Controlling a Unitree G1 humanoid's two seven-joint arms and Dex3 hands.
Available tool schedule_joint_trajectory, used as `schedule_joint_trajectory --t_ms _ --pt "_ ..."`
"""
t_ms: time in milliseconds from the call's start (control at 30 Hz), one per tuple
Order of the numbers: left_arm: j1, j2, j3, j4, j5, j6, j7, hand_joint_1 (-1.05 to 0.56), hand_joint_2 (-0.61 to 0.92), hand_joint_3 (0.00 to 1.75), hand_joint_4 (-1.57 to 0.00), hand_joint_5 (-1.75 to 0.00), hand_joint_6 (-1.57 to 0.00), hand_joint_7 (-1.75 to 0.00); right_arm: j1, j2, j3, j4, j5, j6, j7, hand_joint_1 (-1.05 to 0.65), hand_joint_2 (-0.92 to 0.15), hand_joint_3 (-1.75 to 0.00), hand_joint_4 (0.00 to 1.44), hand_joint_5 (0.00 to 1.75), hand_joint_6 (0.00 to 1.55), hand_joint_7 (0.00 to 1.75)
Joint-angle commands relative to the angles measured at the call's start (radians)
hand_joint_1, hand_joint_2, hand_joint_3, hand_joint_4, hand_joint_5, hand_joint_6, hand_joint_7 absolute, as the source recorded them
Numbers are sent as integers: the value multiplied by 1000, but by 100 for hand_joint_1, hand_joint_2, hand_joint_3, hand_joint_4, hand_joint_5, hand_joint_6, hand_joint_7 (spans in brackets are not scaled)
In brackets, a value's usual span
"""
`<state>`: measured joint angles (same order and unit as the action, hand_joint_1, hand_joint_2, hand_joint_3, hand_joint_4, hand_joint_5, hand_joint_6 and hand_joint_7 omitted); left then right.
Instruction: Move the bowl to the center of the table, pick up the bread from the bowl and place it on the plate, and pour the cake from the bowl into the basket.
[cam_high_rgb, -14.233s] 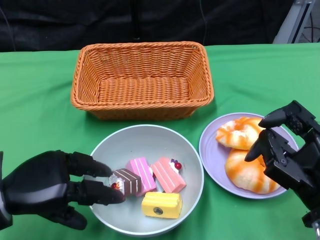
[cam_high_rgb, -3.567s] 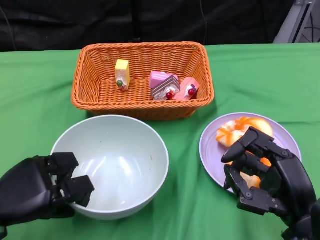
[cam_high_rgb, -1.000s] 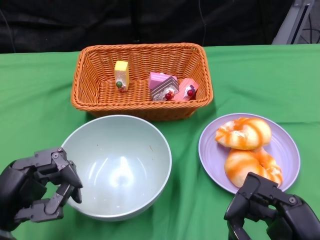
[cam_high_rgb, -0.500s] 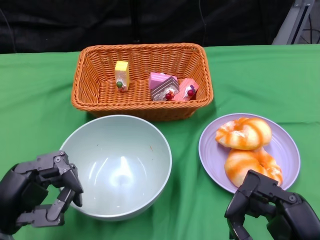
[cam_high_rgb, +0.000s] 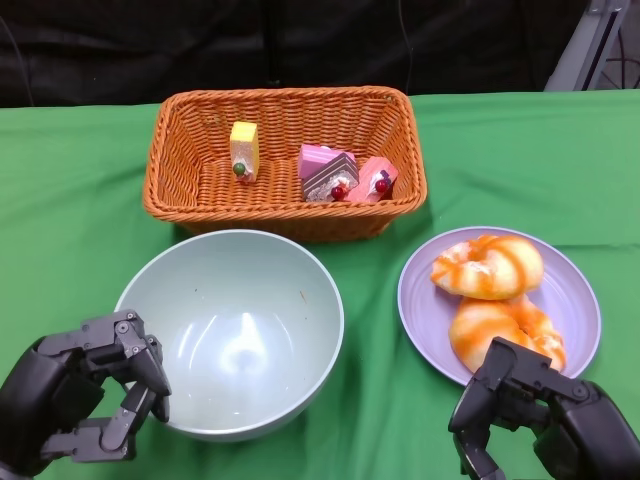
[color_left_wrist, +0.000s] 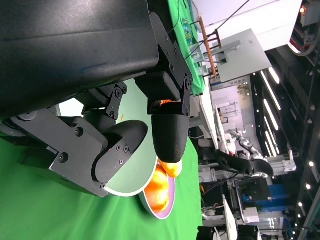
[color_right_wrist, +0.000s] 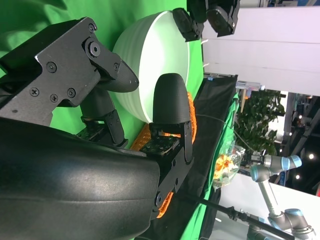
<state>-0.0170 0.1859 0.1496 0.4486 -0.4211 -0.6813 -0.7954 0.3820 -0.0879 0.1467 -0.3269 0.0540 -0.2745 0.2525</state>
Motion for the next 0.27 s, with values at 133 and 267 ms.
schedule_joint_trajectory --t_ms 133,267 --pt "-21 9 5 44 24 -44 -8 -6 51 131 -73 -175 -74 -144 -11 -9 -13 17 6 -26 -2 3 -42 -124 74 175 59 158" --pt "-33 13 9 74 52 -91 4 -5 49 133 -73 -175 -74 -146 -13 -10 -12 20 8 -26 1 6 -42 -126 74 175 59 158"
